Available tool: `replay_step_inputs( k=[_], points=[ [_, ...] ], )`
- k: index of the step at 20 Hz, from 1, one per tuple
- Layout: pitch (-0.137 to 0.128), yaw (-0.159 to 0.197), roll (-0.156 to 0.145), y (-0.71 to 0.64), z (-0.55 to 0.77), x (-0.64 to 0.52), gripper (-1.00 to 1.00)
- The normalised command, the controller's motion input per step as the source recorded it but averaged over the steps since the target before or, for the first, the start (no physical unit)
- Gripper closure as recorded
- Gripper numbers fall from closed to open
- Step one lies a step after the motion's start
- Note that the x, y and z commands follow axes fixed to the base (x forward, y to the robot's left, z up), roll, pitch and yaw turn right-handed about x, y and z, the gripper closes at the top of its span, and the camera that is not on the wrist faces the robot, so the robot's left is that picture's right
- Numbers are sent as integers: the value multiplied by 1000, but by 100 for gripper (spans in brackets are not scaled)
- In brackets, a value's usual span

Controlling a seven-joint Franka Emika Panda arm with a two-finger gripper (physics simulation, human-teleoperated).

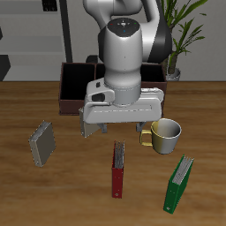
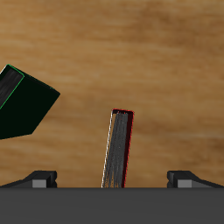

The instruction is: Place the red book into the back desk caddy's right compartment

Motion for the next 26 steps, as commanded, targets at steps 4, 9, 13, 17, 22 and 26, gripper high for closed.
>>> replay_step_inputs(
  k=[4,9,13,17,22,26],
  points=[
    [45,-23,-19,-27,-394,112,-100],
    [17,-11,-15,-25,-235,75,-100],
    [10,-25,-20,-51,-172,116,-100],
    [14,-24,-4,17,-216,54,-100],
    [20,-3,-1,60,-323,19,-100],
    [-7,-7,-6,19,-238,-17,-100]
  ],
)
